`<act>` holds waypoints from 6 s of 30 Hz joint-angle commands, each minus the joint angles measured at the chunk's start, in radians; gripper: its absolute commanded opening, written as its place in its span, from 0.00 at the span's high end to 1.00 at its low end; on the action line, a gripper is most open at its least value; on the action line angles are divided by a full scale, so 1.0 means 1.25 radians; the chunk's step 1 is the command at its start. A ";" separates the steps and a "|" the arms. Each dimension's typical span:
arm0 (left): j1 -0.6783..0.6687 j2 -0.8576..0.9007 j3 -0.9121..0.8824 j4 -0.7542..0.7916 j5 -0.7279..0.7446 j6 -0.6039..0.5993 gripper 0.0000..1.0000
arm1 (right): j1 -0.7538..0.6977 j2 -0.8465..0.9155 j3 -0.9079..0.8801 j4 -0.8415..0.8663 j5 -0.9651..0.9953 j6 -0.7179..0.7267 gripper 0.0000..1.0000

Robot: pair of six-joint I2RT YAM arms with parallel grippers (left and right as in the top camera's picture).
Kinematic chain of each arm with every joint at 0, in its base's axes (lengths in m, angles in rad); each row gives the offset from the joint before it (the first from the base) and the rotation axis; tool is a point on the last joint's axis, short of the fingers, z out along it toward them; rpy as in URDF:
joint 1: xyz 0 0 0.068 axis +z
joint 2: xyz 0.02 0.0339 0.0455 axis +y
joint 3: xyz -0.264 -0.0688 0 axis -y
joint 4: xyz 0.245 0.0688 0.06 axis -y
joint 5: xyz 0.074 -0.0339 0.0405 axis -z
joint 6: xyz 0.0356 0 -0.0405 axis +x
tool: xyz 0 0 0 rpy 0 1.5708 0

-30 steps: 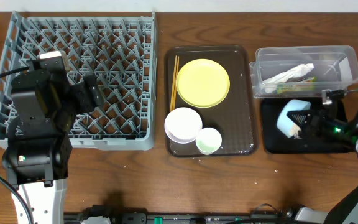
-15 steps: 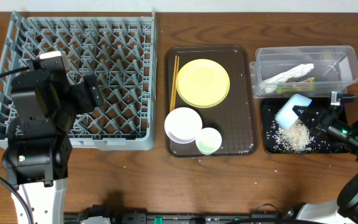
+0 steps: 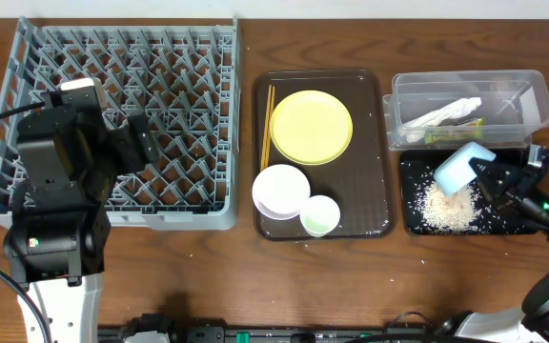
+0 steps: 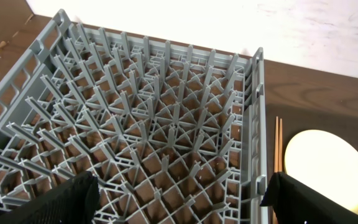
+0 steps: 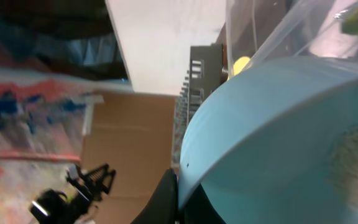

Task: Sort waste into correct bins and load items into the dishwasher
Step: 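Tip the blue bowl with the right gripper to dump rice onto the black tray, then return the blue bowl with the right gripper to the brown tray and release, then grasp the pale yellow cup with the right gripper and lift it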

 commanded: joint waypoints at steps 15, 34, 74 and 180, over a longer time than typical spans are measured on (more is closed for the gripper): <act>-0.002 0.000 0.018 0.000 -0.001 0.007 0.11 | -0.053 0.004 -0.003 0.002 -0.038 0.081 0.99; -0.002 0.000 0.018 0.000 -0.001 0.007 0.11 | -0.054 -0.007 -0.003 -0.010 -0.037 0.061 0.99; -0.002 0.000 0.018 0.000 -0.001 0.007 0.10 | 0.932 -0.063 0.454 -0.275 1.076 0.222 0.99; -0.002 0.059 0.017 -0.190 0.339 -0.324 0.11 | 1.023 0.127 0.448 -0.349 1.007 0.225 0.99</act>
